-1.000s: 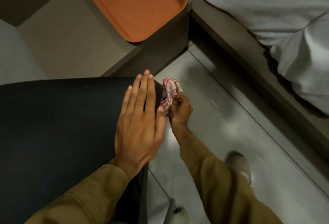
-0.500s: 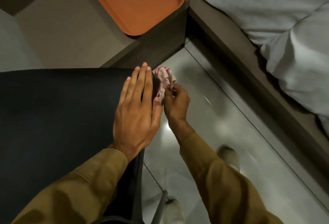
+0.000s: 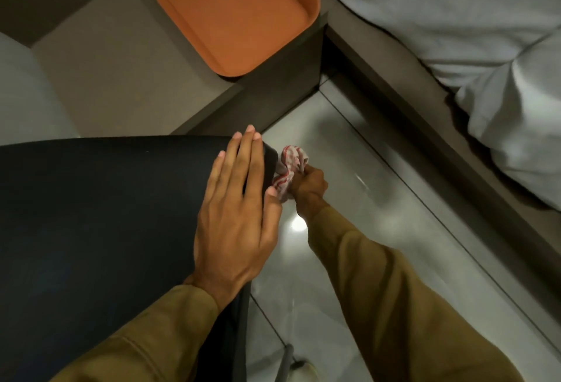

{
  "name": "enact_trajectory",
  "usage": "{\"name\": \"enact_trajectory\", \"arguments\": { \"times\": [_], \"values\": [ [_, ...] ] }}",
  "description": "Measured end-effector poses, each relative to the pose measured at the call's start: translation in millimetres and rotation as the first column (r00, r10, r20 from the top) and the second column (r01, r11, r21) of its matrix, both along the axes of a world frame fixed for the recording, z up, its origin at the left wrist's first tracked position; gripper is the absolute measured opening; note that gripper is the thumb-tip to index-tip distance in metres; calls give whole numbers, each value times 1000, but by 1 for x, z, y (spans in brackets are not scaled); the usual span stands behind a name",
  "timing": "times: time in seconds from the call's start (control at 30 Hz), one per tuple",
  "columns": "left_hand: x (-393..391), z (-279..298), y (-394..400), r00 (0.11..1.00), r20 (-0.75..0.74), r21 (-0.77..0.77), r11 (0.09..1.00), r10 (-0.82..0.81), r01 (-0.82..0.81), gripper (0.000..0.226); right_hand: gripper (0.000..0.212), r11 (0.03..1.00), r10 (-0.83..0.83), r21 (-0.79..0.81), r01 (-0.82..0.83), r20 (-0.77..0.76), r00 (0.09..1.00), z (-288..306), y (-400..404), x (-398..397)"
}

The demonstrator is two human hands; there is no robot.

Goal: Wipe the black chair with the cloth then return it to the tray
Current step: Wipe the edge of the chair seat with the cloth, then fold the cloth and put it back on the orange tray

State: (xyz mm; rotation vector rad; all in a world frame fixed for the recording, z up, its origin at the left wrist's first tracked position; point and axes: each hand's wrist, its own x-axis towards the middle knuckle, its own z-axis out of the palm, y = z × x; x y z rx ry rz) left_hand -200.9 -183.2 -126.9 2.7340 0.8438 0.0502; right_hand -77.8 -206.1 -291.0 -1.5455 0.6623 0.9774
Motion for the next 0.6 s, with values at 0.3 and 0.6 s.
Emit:
{"name": "enact_trajectory", "arguments": {
  "times": [0.3,0.6],
  "values": [
    [3,8,1,995,-101,-12,1000,-2,1,74,20,972,215,32,-231,265,940,106,-19,2],
    [44,70,4,862,-67,-760,533,503,-370,55,28,783,462,334,-525,252,850,205,-80,63]
  ]
}}
